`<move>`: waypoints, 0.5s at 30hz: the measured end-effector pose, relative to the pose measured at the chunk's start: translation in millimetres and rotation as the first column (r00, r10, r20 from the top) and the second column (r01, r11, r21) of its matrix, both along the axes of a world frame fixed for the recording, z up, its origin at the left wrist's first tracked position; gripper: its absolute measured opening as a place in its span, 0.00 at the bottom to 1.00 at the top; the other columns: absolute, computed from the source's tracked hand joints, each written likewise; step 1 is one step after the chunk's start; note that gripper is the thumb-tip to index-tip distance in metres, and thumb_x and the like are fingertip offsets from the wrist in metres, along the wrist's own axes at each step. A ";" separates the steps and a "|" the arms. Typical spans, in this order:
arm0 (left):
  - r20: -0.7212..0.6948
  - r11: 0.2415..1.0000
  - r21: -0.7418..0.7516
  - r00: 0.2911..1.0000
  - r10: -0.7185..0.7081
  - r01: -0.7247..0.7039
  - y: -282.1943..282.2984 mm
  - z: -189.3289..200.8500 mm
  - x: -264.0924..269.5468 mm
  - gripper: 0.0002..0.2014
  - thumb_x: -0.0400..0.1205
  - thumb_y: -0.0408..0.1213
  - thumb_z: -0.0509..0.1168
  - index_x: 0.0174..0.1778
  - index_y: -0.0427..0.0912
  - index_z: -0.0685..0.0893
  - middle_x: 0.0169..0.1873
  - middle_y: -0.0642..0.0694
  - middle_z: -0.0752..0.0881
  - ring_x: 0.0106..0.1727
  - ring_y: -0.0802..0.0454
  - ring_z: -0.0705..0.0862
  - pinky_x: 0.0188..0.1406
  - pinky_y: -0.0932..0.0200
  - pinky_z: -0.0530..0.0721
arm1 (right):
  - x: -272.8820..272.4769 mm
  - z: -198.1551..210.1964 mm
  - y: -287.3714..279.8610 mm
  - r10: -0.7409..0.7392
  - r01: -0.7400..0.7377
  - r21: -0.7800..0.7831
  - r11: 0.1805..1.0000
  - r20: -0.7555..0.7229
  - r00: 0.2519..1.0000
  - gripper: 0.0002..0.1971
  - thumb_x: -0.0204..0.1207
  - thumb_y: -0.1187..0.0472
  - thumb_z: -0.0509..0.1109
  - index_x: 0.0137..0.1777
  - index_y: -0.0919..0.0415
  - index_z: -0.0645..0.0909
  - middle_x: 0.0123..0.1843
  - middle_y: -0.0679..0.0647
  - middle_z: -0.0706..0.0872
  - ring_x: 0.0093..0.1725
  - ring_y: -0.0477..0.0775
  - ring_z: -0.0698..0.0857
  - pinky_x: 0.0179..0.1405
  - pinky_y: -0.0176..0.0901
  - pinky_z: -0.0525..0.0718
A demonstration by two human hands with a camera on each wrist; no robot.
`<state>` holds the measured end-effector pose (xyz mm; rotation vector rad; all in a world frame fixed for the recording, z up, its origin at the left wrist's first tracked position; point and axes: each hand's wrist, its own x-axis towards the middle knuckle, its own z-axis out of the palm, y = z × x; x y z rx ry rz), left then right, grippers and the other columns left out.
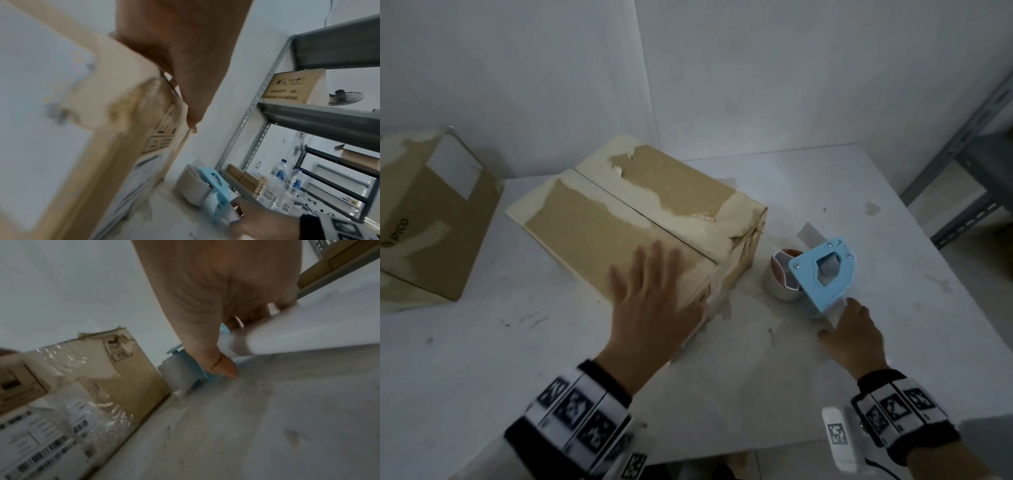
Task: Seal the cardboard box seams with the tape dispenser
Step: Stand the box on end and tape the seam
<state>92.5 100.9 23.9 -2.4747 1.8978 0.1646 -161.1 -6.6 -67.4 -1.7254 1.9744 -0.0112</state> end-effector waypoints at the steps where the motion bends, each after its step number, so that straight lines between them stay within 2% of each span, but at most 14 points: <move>1: -0.004 0.998 0.025 0.998 0.063 -0.063 8.0 -1.4 3.9 0.41 0.73 0.67 0.47 0.72 0.39 0.66 0.71 0.30 0.73 0.70 0.26 0.73 0.59 0.21 0.69 | -0.2 6.8 0.1 0.013 -0.013 0.004 1.000 -0.029 0.999 0.34 0.69 0.61 0.72 0.71 0.70 0.60 0.68 0.70 0.71 0.67 0.71 0.73 0.67 0.60 0.70; 3: 0.000 0.993 0.023 0.993 0.117 -0.117 16.5 -2.2 8.9 0.47 0.71 0.70 0.42 0.76 0.37 0.62 0.76 0.29 0.66 0.75 0.26 0.65 0.65 0.21 0.63 | 5.1 23.8 -1.0 0.026 -0.022 -0.142 0.990 0.023 0.999 0.35 0.68 0.65 0.72 0.72 0.72 0.60 0.71 0.72 0.69 0.69 0.73 0.70 0.70 0.65 0.69; 5: -0.015 0.990 0.051 0.991 0.130 -0.129 15.5 -3.8 11.4 0.51 0.67 0.71 0.33 0.80 0.38 0.51 0.81 0.32 0.51 0.81 0.31 0.50 0.73 0.26 0.50 | 24.9 46.5 -5.0 0.118 -0.035 -0.391 0.920 0.190 0.975 0.29 0.69 0.64 0.68 0.69 0.72 0.66 0.70 0.73 0.71 0.69 0.73 0.70 0.68 0.66 0.71; 6: -0.025 0.992 0.041 0.993 0.117 -0.116 14.7 -1.8 12.6 0.51 0.67 0.71 0.31 0.80 0.38 0.51 0.81 0.32 0.50 0.81 0.31 0.50 0.73 0.27 0.47 | 40.6 59.1 -8.1 0.207 -0.062 -0.472 0.880 0.261 0.943 0.27 0.70 0.59 0.65 0.67 0.71 0.69 0.70 0.72 0.72 0.70 0.72 0.70 0.68 0.64 0.71; 7: -0.014 0.996 0.038 0.996 0.086 -0.085 14.7 -0.1 14.1 0.50 0.69 0.71 0.32 0.79 0.37 0.57 0.79 0.31 0.57 0.79 0.30 0.56 0.70 0.27 0.50 | 57.7 69.9 -11.9 0.318 -0.125 -0.533 0.837 0.287 0.904 0.27 0.70 0.53 0.62 0.67 0.69 0.72 0.70 0.71 0.73 0.70 0.71 0.70 0.68 0.63 0.70; 9: 0.025 0.996 0.080 0.999 0.033 -0.035 15.9 -3.4 21.7 0.44 0.75 0.69 0.39 0.73 0.35 0.68 0.72 0.30 0.72 0.72 0.29 0.71 0.61 0.26 0.59 | 93.3 80.6 -19.2 0.554 -0.336 -0.619 0.710 0.195 0.809 0.28 0.73 0.45 0.57 0.66 0.65 0.75 0.72 0.69 0.73 0.72 0.71 0.70 0.68 0.62 0.68; 11: 0.052 0.993 0.113 0.998 -0.038 0.032 16.9 -7.9 38.4 0.41 0.75 0.67 0.45 0.72 0.36 0.69 0.70 0.31 0.75 0.70 0.31 0.75 0.59 0.27 0.64 | 124.5 83.4 -17.9 0.737 -0.570 -0.610 0.550 0.034 0.675 0.28 0.78 0.40 0.49 0.68 0.58 0.73 0.75 0.64 0.72 0.75 0.69 0.67 0.71 0.62 0.64; 13: 0.027 0.985 0.123 0.992 -0.122 0.117 18.6 -3.2 55.1 0.42 0.75 0.69 0.43 0.75 0.37 0.63 0.73 0.32 0.71 0.73 0.33 0.70 0.62 0.27 0.63 | 144.6 78.8 -9.9 0.828 -0.717 -0.574 0.396 -0.114 0.548 0.29 0.81 0.40 0.39 0.70 0.53 0.71 0.75 0.56 0.74 0.76 0.65 0.67 0.74 0.58 0.56; 15: -0.039 0.968 0.127 0.976 -0.213 0.217 17.4 7.8 74.3 0.48 0.72 0.74 0.32 0.79 0.41 0.57 0.80 0.39 0.59 0.80 0.38 0.60 0.72 0.33 0.53 | 152.6 72.0 1.8 0.837 -0.773 -0.536 0.339 -0.203 0.508 0.29 0.82 0.43 0.38 0.69 0.54 0.74 0.73 0.52 0.77 0.73 0.61 0.73 0.70 0.57 0.58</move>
